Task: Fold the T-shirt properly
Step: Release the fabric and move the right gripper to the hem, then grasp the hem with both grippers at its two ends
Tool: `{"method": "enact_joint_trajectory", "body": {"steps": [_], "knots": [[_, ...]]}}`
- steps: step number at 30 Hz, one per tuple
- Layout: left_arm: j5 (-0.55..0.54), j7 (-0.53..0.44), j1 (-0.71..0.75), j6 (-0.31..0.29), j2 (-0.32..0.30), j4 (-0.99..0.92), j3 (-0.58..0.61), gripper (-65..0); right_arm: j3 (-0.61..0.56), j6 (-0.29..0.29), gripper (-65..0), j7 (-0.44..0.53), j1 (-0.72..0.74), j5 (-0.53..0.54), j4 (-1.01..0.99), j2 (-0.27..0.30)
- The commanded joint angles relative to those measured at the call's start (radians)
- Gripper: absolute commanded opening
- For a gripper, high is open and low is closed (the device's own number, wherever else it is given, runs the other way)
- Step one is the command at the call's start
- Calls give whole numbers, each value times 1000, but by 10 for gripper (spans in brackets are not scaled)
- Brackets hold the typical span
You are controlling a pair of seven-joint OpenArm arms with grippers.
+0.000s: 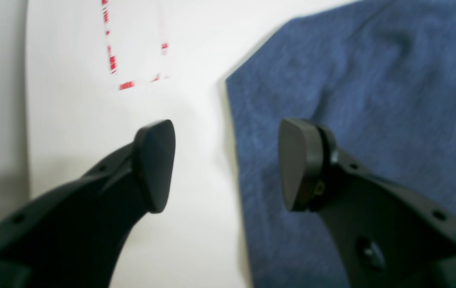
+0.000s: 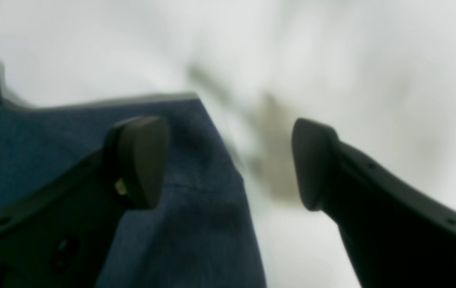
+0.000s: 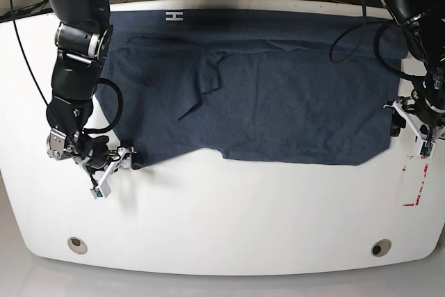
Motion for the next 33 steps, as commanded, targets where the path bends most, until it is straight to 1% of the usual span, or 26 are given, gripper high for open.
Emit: {"method": "enact_joint_trajectory", "body": {"steps": [1, 4, 7, 10, 12, 14, 16, 18, 21, 22, 24, 25, 28, 33], "knots": [[-10, -44, -16, 33, -17, -6, -3, -268, -27, 2, -184, 83, 57, 17, -90, 18], [-10, -50, -20, 65, -17, -29, -3, -267, -42, 2, -184, 98, 59, 15, -116, 18], [-10, -50, -55, 88, -17, -64, -3, -265, -42, 2, -184, 98, 57, 15, -116, 11], [-10, -51, -82, 109, -20, -114, -5, -247, -42, 2, -185, 97, 37, 21, -117, 7], [-10, -67, -98, 155, -22, -141, -5, -226, -42, 2, -198, 97, 28, 15, -117, -12], [-10, -99, -106, 201, -22, -170, -5, -208, -42, 2, -255, 97, 25, 15, -117, -18], [-10, -133, -108, 237, -22, -209, 1, -186, -42, 2, -342, 97, 23, 15, -117, -24], [-10, -169, -123, 266, -23, -259, 3, -167, -42, 2, -444, 97, 23, 15, -117, -24], [-10, -211, -169, 289, -23, -354, 3, -161, -42, 2, -558, 97, 22, 15, -117, -24], [-10, -217, -178, 289, -25, -381, 3, -161, -42, 2, -579, 97, 22, 15, -117, -25], [-10, -237, -204, 289, -40, -453, 3, -163, -42, 2, -614, 97, 22, 15, -117, -25], [-10, -249, -215, 287, -46, -485, 3, -163, -42, 2, -618, 97, 22, 15, -117, -25], [-10, -288, -250, 286, -48, -574, 8, -163, -42, 2, -618, 97, 22, 15, -117, -25], [-13, -354, -293, 284, -51, -683, 89, -164, -42, 2, -620, 97, 22, 15, -117, -25]]}}
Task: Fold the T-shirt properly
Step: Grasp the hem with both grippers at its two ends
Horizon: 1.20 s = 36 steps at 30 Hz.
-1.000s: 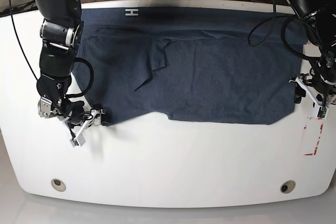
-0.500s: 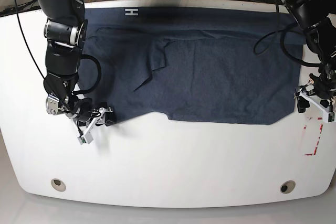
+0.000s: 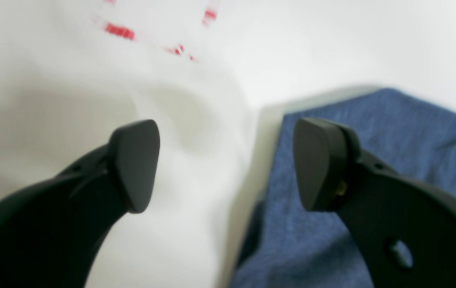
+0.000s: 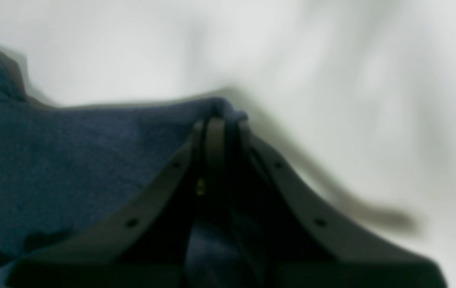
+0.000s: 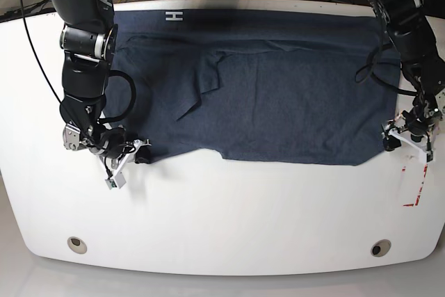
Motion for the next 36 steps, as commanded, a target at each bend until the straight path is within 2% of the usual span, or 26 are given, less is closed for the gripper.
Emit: {"method": "enact_joint_trajectory", "body": {"steps": [1, 6, 13, 20, 24, 27, 29, 33, 36], "knots": [[-17, -58, -55, -7, -11, -39, 26, -164, 0, 1, -620, -4, 27, -3, 10, 11], [-18, -69, -102, -11, -8, -127, 52, -164, 0, 1, -620, -4, 27, -3, 10, 11], [-15, -83, -150, -80, -6, -222, 103, -175, 0, 1, -620, -4, 27, -3, 10, 11], [-15, -112, -153, -108, -6, -256, 174, -354, 0, 1, -620, -4, 26, -3, 10, 11], [-15, -112, -153, -111, -6, -253, 175, -546, 0, 1, -621, -4, 26, -3, 10, 11], [-15, -112, -151, -112, -6, -251, 177, -639, 0, 1, -629, -4, 32, -1, 12, 11], [-20, -112, -153, -115, -11, -240, 177, -644, 0, 1, -650, -4, 36, -1, 12, 11], [-15, -106, -147, -169, -11, -124, 177, -650, -1, 1, -650, -4, 47, -3, 46, 11], [-15, -71, -131, -184, -11, -42, 177, -650, -1, 1, -650, -36, 49, -3, 104, 13]]}}
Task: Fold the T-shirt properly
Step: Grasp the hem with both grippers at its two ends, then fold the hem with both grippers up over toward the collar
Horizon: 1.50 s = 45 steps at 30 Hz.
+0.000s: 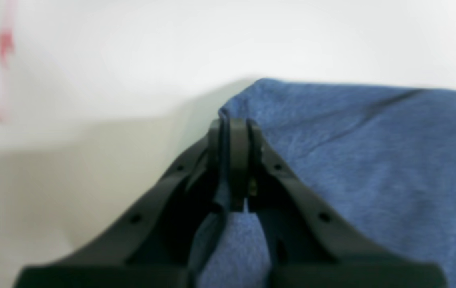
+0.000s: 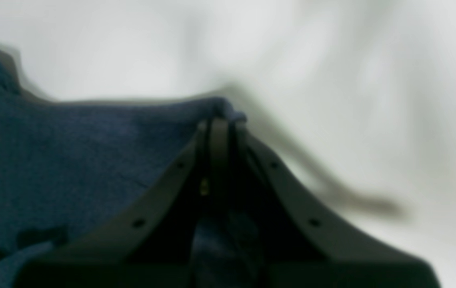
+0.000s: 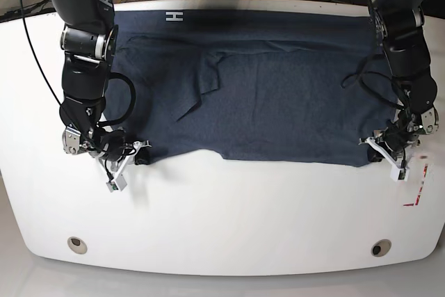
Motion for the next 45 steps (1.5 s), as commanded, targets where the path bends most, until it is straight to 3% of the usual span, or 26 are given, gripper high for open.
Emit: {"method": "enact_joint_trajectory", "body": {"steps": [1, 13, 24, 31, 45], "knots": [[-16, 14, -21, -13, -17, 104, -3, -650, 4, 2, -650, -31, 41, 17, 84, 17], [-19, 121, 48, -16, -17, 375, -8, -650, 8, 2, -650, -253, -4, 24, 445, 22], [-19, 192, 171, -25, -19, 558, -75, -650, 27, 2, -650, -430, -163, 26, 813, 23], [-16, 235, 254, -111, -16, 621, -131, -649, 82, 2, -650, -505, -288, 28, 971, 16], [-15, 236, 503, -146, -17, 782, -149, -646, 85, 2, -650, -563, -565, 155, 1204, 14]]}}
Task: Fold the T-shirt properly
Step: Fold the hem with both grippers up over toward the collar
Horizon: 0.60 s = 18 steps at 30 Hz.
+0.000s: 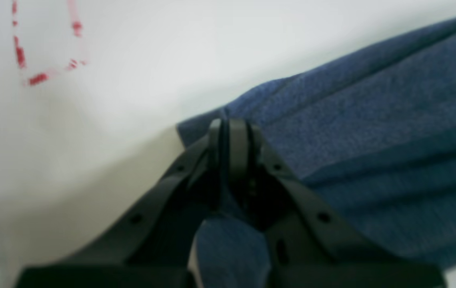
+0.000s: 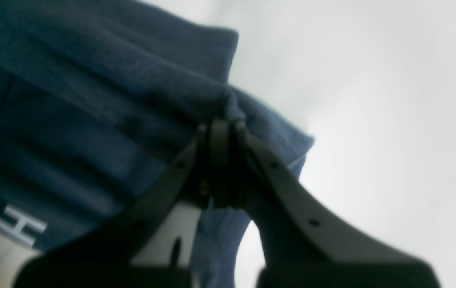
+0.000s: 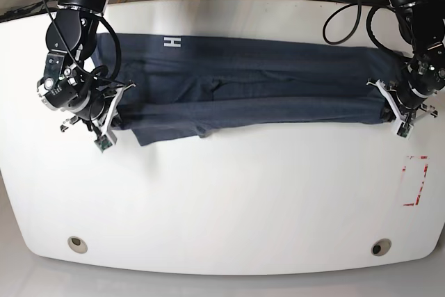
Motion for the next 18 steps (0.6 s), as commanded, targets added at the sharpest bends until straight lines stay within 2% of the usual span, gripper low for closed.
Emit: {"method": "enact_joint_trajectory", "body": {"steps": [1, 8, 12, 14, 16, 18], "knots": [[-5, -16, 23, 2, -22, 36, -17, -646, 6, -1, -650, 15, -29, 18, 48, 12], [-5, -16, 101, 2, -48, 30, -22, -644, 37, -1, -650, 15, -123, 12, 68, -9], [-5, -16, 123, 2, -54, 27, -22, -629, 100, -1, -547, 16, -150, 9, 42, -40], [-5, -16, 129, 2, -54, 27, -22, -574, 118, -1, -488, 16, -157, 11, 21, -43], [-5, -16, 138, 2, -56, 29, -22, -457, 135, -1, -417, 16, -157, 12, 8, -45], [-5, -16, 141, 2, -56, 35, -22, -376, 141, -1, -374, 16, -158, 18, 10, -45]]}}
